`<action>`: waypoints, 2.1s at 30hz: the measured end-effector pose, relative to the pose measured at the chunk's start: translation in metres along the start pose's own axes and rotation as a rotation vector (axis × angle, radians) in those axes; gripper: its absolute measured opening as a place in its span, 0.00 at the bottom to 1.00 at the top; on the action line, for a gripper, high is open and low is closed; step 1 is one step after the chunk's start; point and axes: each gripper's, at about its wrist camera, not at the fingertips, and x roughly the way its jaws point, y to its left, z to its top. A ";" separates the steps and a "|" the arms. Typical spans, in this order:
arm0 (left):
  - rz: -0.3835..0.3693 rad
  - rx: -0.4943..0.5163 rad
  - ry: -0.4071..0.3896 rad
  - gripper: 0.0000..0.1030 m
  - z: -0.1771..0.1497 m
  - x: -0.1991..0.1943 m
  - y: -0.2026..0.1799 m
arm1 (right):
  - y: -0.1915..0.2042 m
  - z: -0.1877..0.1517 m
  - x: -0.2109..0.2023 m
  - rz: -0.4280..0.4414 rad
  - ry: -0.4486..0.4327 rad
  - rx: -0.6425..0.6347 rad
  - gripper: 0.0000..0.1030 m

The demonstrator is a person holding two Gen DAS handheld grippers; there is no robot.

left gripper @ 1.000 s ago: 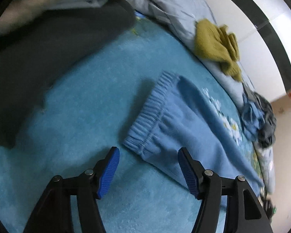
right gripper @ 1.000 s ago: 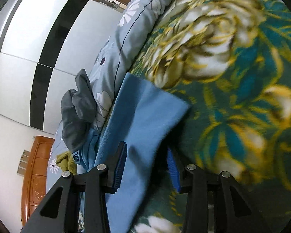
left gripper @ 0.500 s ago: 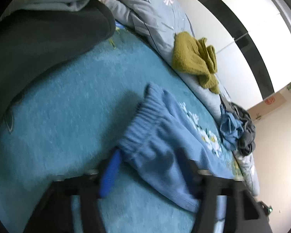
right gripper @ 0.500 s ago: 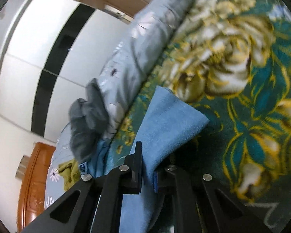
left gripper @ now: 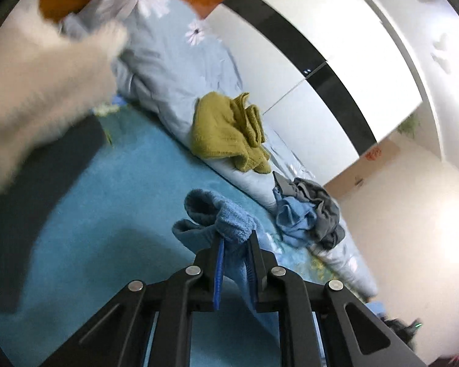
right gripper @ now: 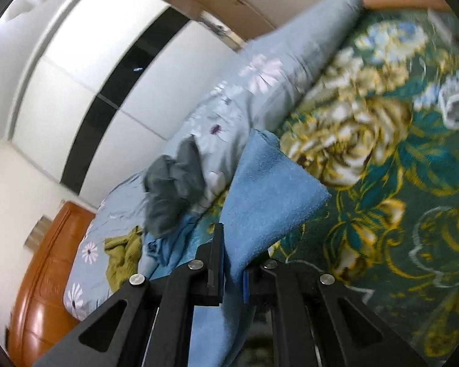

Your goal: Fold clothes

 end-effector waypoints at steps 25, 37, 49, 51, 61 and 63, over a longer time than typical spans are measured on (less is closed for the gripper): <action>0.422 0.298 0.099 0.51 -0.052 -0.032 0.005 | -0.062 -0.056 -0.034 -0.232 0.084 0.033 0.09; 0.190 0.428 0.326 0.56 -0.112 0.026 -0.052 | 0.065 -0.118 -0.002 -0.287 0.138 -0.543 0.11; 0.215 0.371 0.374 0.58 -0.117 0.036 -0.033 | 0.070 -0.182 0.005 -0.114 0.366 -0.612 0.39; 0.217 0.370 0.378 0.58 -0.118 0.038 -0.032 | 0.069 -0.183 -0.001 -0.067 0.393 -0.600 0.39; 0.218 0.367 0.400 0.61 -0.121 0.044 -0.029 | 0.067 -0.154 0.016 -0.183 0.321 -0.577 0.39; 0.219 0.368 0.401 0.61 -0.122 0.044 -0.029 | 0.063 -0.152 0.031 -0.171 0.356 -0.533 0.39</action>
